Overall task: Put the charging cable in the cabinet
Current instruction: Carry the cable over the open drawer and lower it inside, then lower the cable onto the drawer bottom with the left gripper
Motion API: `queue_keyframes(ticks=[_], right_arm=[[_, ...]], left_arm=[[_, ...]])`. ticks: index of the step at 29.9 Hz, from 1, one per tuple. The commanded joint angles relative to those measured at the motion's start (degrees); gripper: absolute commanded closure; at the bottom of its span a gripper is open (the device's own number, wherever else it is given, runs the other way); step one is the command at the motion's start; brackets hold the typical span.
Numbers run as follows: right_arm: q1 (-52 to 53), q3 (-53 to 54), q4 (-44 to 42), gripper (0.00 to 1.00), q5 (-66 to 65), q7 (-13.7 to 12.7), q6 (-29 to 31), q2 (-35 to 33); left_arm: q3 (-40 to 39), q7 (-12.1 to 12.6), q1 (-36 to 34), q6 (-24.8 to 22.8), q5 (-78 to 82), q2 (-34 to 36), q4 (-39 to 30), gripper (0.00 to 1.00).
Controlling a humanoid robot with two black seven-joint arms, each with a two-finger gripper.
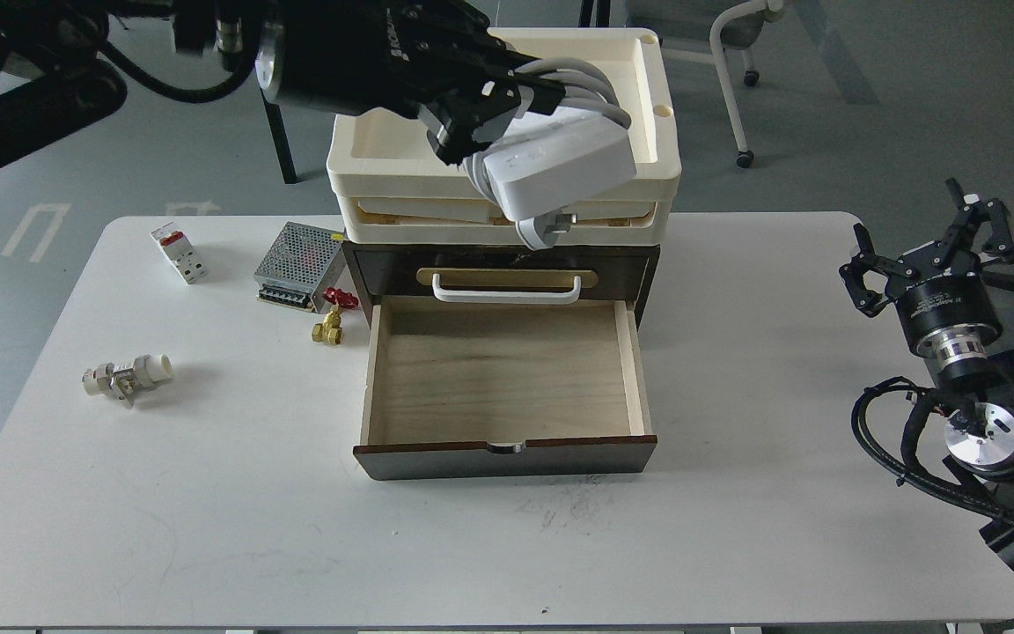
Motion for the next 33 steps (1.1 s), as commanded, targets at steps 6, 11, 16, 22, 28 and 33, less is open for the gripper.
queue_keyframes(ticks=[6, 11, 16, 22, 28, 33], right_arm=[[-0.1, 0.0, 0.0, 0.0, 0.0, 0.0, 0.0, 0.1], [-0.1, 0.0, 0.0, 0.0, 0.0, 0.0, 0.1, 0.1], [-0.1, 0.0, 0.0, 0.0, 0.0, 0.0, 0.1, 0.1], [-0.1, 0.0, 0.1, 0.0, 0.0, 0.0, 0.1, 0.1], [0.0, 0.0, 0.1, 0.0, 0.0, 0.0, 0.1, 0.0], [-0.1, 0.0, 0.1, 0.0, 0.0, 0.0, 0.1, 0.1]], left_arm=[[0.3, 0.0, 13.4, -0.7, 5.0, -0.8, -7.1, 1.0], [-0.8, 0.0, 22.2, -0.4, 19.7, -0.7, -3.5, 0.99], [-1.9, 0.0, 23.8, -0.1, 25.3, -0.9, 0.2, 0.99], [-2.1, 0.0, 27.5, -0.1, 27.5, -2.5, 2.7, 0.98], [-4.8, 0.0, 30.1, -0.1, 29.1, -3.1, 3.7, 0.98], [-5.6, 0.0, 31.6, 0.0, 29.3, -5.2, 6.9, 0.97]])
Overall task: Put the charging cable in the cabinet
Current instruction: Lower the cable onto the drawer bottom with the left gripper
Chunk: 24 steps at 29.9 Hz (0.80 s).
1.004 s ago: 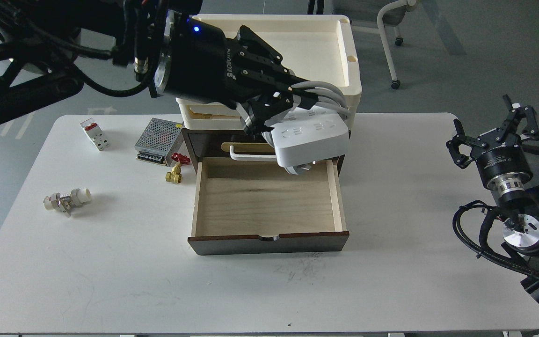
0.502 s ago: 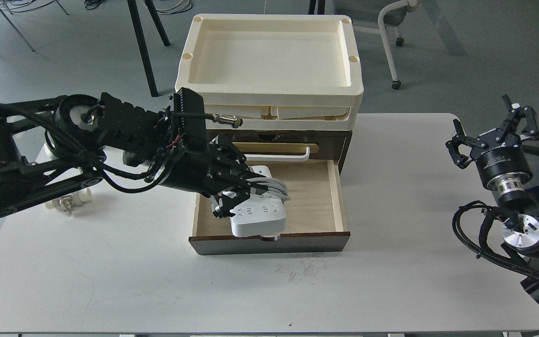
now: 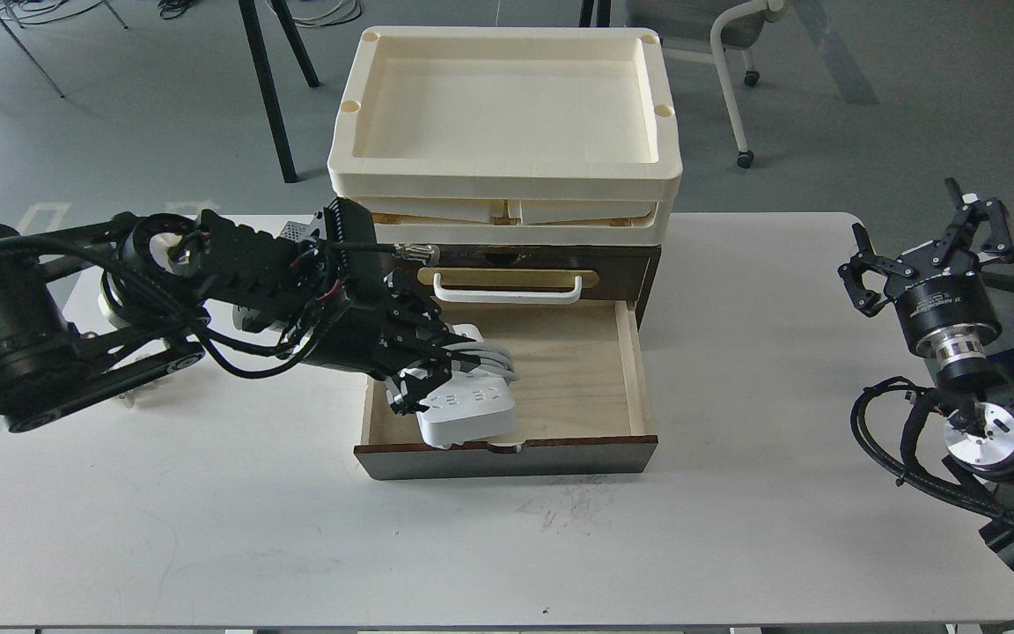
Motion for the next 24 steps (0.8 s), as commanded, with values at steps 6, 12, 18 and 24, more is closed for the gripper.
queue_keyframes(ticks=[6, 12, 18, 24], right_arm=[[0.0, 0.0, 0.0, 0.0, 0.0, 0.0, 0.0, -0.1], [-0.1, 0.0, 0.0, 0.0, 0.0, 0.0, 0.0, 0.0], [-0.1, 0.0, 0.0, 0.0, 0.0, 0.0, 0.0, 0.0], [-0.1, 0.0, 0.0, 0.0, 0.0, -0.1, 0.0, -0.1]], left_arm=[[-1.4, 0.0, 2.2, 0.2, 0.4, -5.0, 5.9, 0.97], [-1.5, 0.0, 3.3, 2.2, 0.7, -6.2, 8.7, 0.96], [-3.3, 0.0, 5.9, 3.4, 0.7, -8.0, 11.5, 0.96], [-3.8, 0.0, 6.1, 3.5, 0.7, -9.5, 13.0, 0.96]])
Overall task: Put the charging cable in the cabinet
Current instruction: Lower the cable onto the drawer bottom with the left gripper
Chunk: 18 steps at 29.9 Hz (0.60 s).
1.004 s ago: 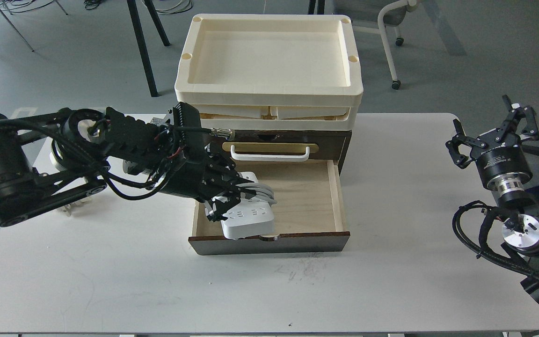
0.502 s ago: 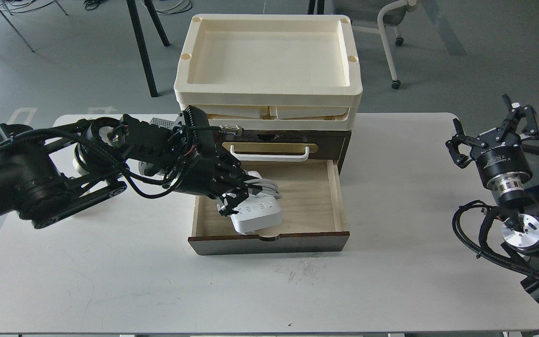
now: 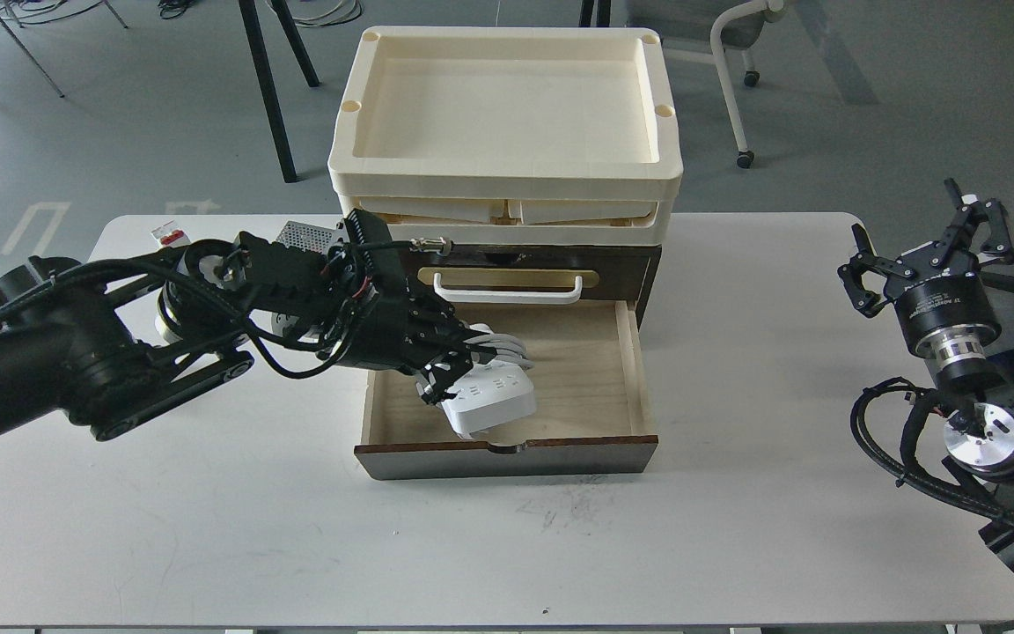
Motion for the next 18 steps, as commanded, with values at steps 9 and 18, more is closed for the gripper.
queue_keyframes(ticks=[9, 18], right_arm=[[0.0, 0.0, 0.0, 0.0, 0.0, -0.1, 0.0, -0.1], [0.0, 0.0, 0.0, 0.0, 0.0, -0.1, 0.0, -0.1]], left_arm=[[-1.5, 0.0, 0.2, 0.1, 0.0, -0.7, 1.7, 0.95], [-1.5, 1.9, 1.1, 0.8, 0.0, -2.5, 3.7, 0.94]])
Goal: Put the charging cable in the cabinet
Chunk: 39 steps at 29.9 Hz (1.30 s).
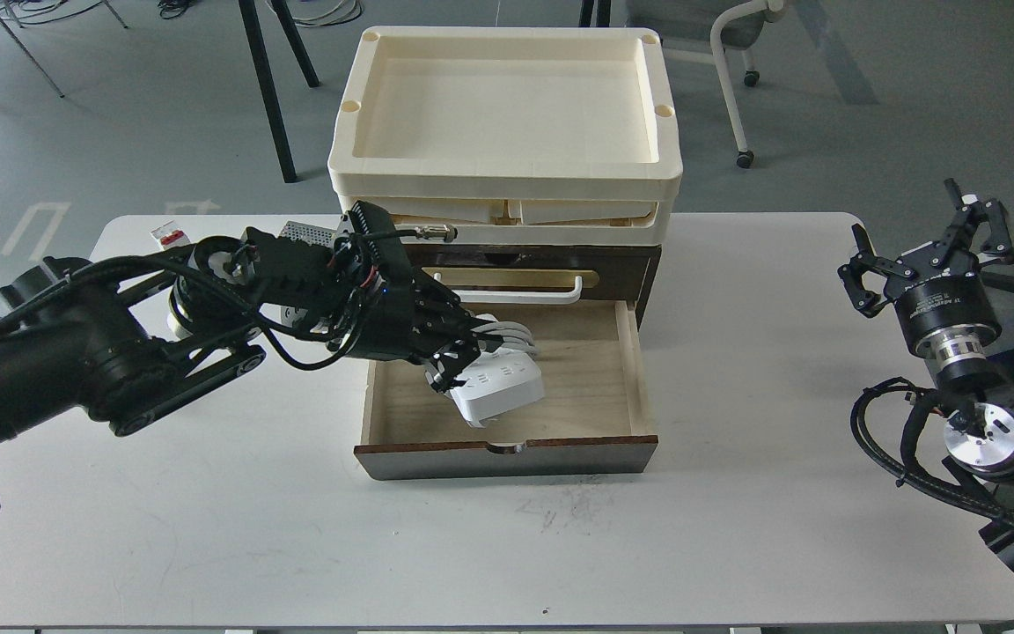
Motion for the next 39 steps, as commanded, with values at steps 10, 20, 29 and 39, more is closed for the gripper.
queue_keyframes(ticks=[10, 20, 29, 39], right_arm=[[0.0, 0.0, 0.0, 0.0, 0.0, 0.1, 0.0, 0.0], [0.0, 0.0, 0.0, 0.0, 0.0, 0.0, 0.1, -0.1], [0.0, 0.0, 0.0, 0.0, 0.0, 0.1, 0.1, 0.0], [-0.1, -0.1, 0.6, 0.0, 0.0, 0.1, 0.1, -0.1]], left_arm=[[-0.1, 4.4, 1.2, 0.7, 0.0, -0.9, 1.8, 0.69], [-2.0, 3.6, 4.4, 4.6, 0.0, -1.3, -0.9, 0.18], [-11.0, -0.6, 4.6, 7.5, -19.7, 5.6, -14.9, 0.06], [-33.2, -0.6, 11.8, 5.4, -71.1, 11.8, -13.2, 0.01]])
